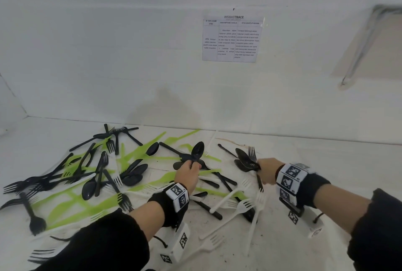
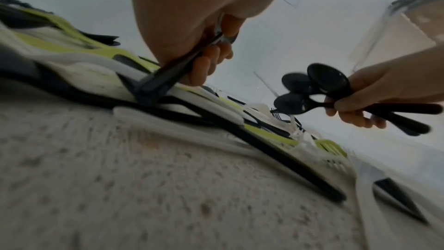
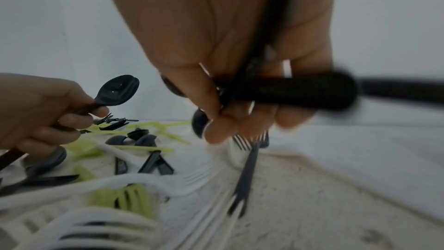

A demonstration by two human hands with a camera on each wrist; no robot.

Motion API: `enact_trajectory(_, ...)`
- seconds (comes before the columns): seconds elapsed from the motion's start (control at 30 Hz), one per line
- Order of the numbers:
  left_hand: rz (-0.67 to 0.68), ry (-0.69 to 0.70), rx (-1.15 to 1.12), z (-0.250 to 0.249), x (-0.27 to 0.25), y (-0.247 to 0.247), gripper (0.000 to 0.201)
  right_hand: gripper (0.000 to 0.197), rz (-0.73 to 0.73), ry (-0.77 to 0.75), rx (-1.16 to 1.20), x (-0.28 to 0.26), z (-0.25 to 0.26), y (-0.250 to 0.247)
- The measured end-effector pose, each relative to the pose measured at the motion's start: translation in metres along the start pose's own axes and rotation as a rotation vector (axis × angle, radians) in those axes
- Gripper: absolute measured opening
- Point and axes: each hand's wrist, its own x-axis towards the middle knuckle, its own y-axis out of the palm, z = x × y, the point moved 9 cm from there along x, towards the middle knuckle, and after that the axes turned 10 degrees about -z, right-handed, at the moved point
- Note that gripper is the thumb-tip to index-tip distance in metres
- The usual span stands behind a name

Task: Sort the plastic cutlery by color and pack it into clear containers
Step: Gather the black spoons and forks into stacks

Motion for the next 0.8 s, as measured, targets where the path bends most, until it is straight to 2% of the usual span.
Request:
enact_trajectory(0.07,0.083,0.133,0.127,-0.015,-0.004,0.008,0.019,0.03,-0.014,0.02,-0.008,-0.005,-0.009,-0.004)
enact_trajectory(0.13,0.185,0.259,0.253,-0.028,-0.005,0.022,0.015,0.03,-0.094,0.061,0.034,-0.01,-0.021,-0.009)
enact_trajectory(0.2,0.301,0.349,0.397,-0.034,-0.006,0.039,0.003,0.029,-0.204,0.13,0.129,-0.014,-0.036,-0.013)
enact_trajectory(0.3,0.449,0.496,0.609,-0.038,-0.01,0.063,0.023,0.029,-0.29,0.202,0.272,-0.017,-0.053,-0.014)
enact_trajectory(0.47,0.618,0.711,0.895,-0.042,-0.023,0.1,0.035,0.028,-0.297,0.239,0.443,-0.019,-0.063,-0.008)
enact_trajectory(0.57,0.63,0.794,0.94,-0.044,-0.027,0.108,0.033,0.026,-0.315,0.231,0.485,-0.018,-0.063,-0.005)
enact_trajectory(0.67,0.608,0.819,0.994,-0.044,-0.025,0.104,0.032,0.027,-0.314,0.24,0.522,-0.017,-0.063,0.0)
enact_trajectory(0.8,0.456,0.812,0.904,-0.051,-0.014,0.084,0.026,0.027,-0.313,0.266,0.603,-0.013,-0.057,0.001)
